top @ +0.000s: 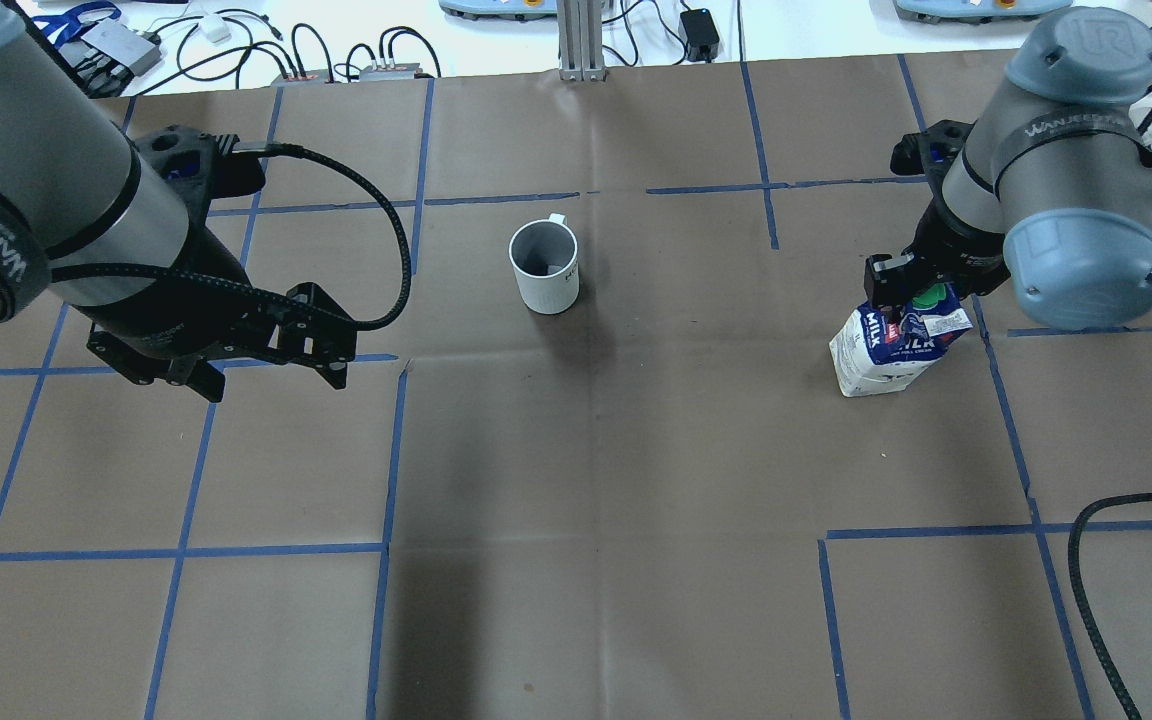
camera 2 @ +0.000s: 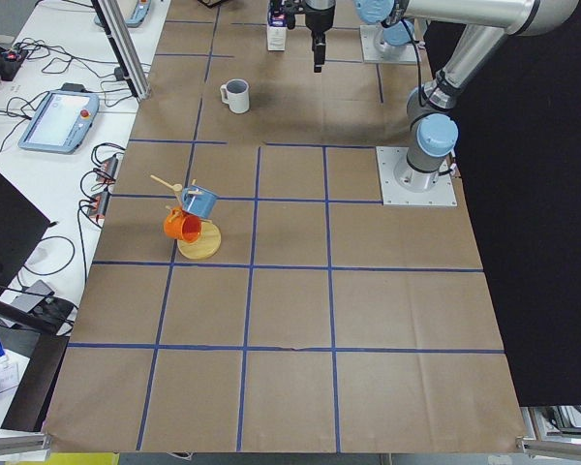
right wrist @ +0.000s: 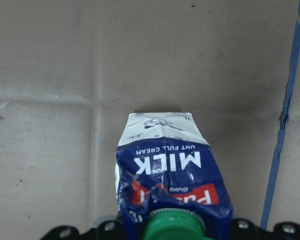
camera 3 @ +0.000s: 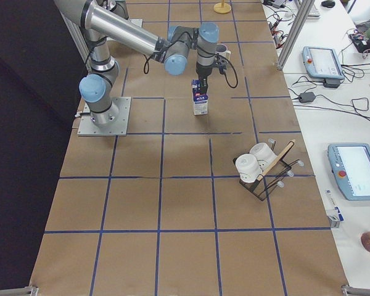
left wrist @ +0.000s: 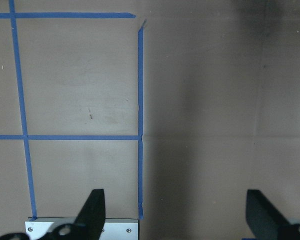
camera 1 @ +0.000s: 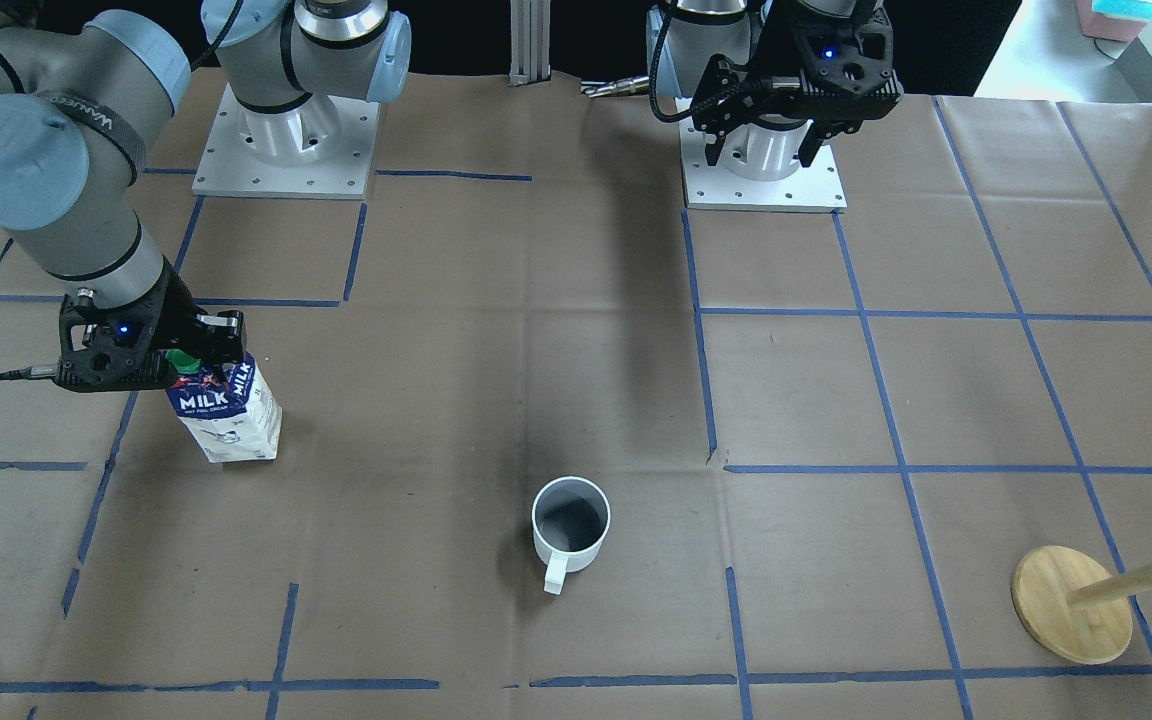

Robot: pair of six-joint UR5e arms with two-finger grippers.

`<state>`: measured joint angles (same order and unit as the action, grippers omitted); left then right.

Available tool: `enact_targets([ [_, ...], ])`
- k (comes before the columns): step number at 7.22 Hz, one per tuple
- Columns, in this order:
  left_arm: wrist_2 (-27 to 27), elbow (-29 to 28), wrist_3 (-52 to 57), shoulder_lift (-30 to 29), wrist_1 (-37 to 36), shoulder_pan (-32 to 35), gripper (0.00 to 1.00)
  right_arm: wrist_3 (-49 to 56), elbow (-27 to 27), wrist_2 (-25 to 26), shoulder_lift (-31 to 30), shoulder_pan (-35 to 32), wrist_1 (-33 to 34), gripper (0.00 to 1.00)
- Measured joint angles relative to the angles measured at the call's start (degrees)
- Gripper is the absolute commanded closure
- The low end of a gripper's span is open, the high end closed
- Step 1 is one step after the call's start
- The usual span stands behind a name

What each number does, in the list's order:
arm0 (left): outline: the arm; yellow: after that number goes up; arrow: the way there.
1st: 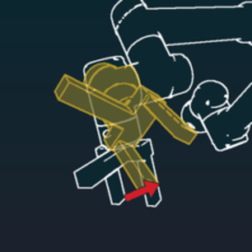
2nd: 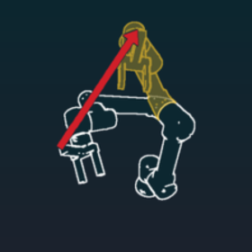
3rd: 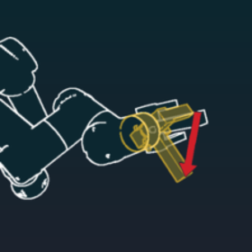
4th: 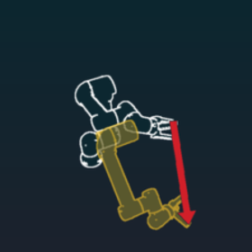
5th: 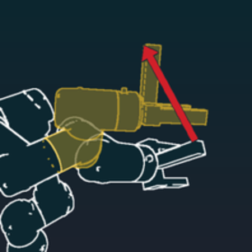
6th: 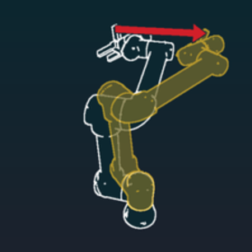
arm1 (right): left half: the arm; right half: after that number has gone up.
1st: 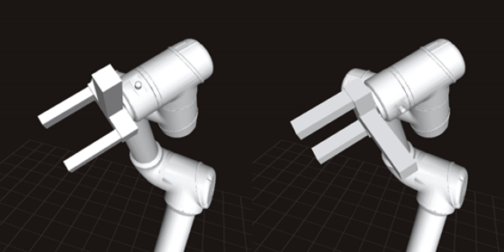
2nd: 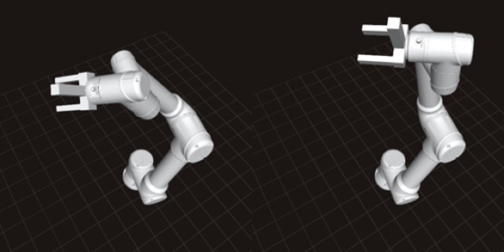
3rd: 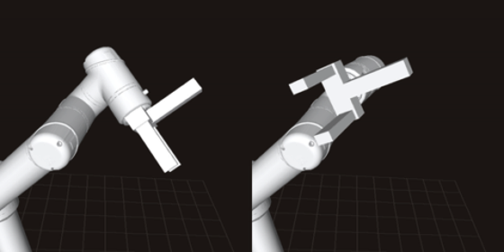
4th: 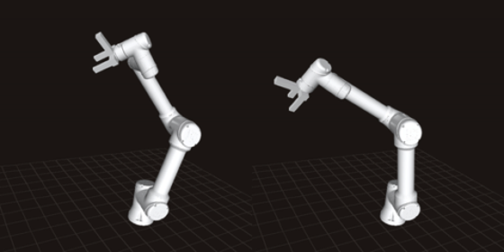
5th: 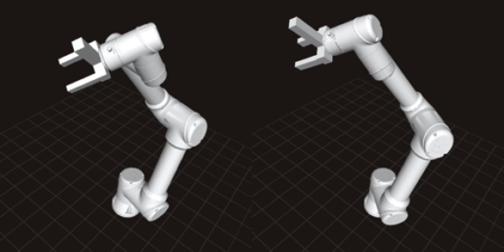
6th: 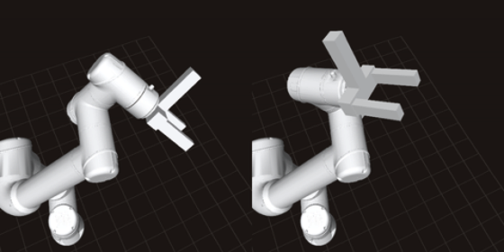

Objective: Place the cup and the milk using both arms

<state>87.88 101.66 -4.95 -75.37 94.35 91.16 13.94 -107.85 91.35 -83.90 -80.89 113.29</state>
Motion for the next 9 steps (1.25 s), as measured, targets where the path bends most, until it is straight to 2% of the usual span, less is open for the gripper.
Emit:
enact_targets([
  [2, -0.05, 0.64, 0.02, 0.17, -0.03, -0.64, 0.0, -0.07, 5.38, -0.27, 0.39, -0.55, -4.92, 0.54],
  [4, -0.04, 1.46, 0.09, 0.34, -0.04, -0.7, 0.0, -1.24, 16.86, -0.34, 4.43, -2.64, -12.4, 0.54],
  [7, -0.07, 2.66, 0.11, 1.09, -0.04, -1.02, 0.0, -11.55, 38.93, 0.07, 19.01, -11.26, -22.28, 0.54],
  [9, -0.07, 2.81, 0.12, 1.24, -0.04, -1.06, 0.0, -18.73, 50.02, -0.15, 26.75, -17.92, -26.59, 0.54],
])
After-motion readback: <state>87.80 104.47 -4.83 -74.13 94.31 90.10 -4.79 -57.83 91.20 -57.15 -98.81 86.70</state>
